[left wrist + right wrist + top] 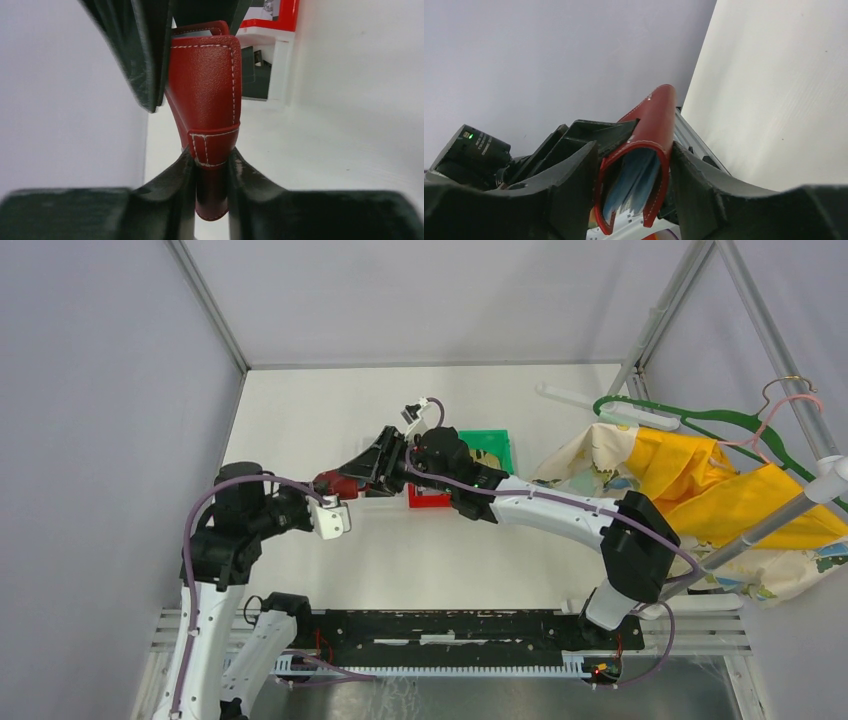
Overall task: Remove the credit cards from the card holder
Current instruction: Open the card holder.
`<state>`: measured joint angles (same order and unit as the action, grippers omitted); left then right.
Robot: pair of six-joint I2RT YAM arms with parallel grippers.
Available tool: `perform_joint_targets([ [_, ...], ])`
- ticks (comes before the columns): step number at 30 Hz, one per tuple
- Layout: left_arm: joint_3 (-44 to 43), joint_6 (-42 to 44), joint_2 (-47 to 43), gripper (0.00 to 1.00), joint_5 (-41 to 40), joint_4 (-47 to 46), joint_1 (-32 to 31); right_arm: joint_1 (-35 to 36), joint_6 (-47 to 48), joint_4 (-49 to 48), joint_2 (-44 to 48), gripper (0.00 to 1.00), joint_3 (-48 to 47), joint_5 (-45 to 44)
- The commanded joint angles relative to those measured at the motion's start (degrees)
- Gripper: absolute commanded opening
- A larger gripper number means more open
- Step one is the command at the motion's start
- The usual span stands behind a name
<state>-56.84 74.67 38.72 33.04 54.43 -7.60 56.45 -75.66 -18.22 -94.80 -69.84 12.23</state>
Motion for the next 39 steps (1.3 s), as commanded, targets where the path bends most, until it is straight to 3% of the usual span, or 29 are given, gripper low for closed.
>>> perform_joint_targets([
  [1,0.85,6.9,-0.84,0.39,-0.81,-8.16,-0.16,0.42,-1.31,-1.27,-0.22,0.5,-2.28,2.03],
  [4,1.14,7.06,-0.82,0.8,0.0,-8.22,-0.17,0.35,-2.6,-2.88,0.55,0.29,-0.09,1.99],
  [6,1.81,6.9,-1.69,0.89,0.79,-8.2,-0.15,-0.2,-4.18,-4.26,1.33,0.21,1.49,2.02],
  [12,7.0,10.15,-7.79,0.99,2.29,-11.49,-0.16,-3.13,-11.28,-10.94,4.25,0.18,5.9,2.87],
  [18,19.32,14.38,-19.86,0.99,6.57,-27.74,-0.15,-3.66,-18.9,-18.19,5.25,0.2,8.94,4.0],
  [25,31.47,20.81,-28.42,0.93,12.08,-48.71,-0.15,-2.79,-21.05,-20.73,5.64,0.26,9.93,5.0],
  [33,34.93,26.29,-27.15,0.63,13.63,-58.32,-0.16,-2.06,-22.87,-23.97,6.37,0.3,11.66,5.4],
  [35,34.95,26.45,-26.13,0.56,13.1,-60.32,-0.14,-1.59,-23.08,-24.38,6.29,0.38,11.57,5.91],
  [39,33.34,23.37,-24.82,0.35,12.56,-60.83,-0.19,-0.97,-21.31,-23.59,6.25,0.65,11.1,7.23],
])
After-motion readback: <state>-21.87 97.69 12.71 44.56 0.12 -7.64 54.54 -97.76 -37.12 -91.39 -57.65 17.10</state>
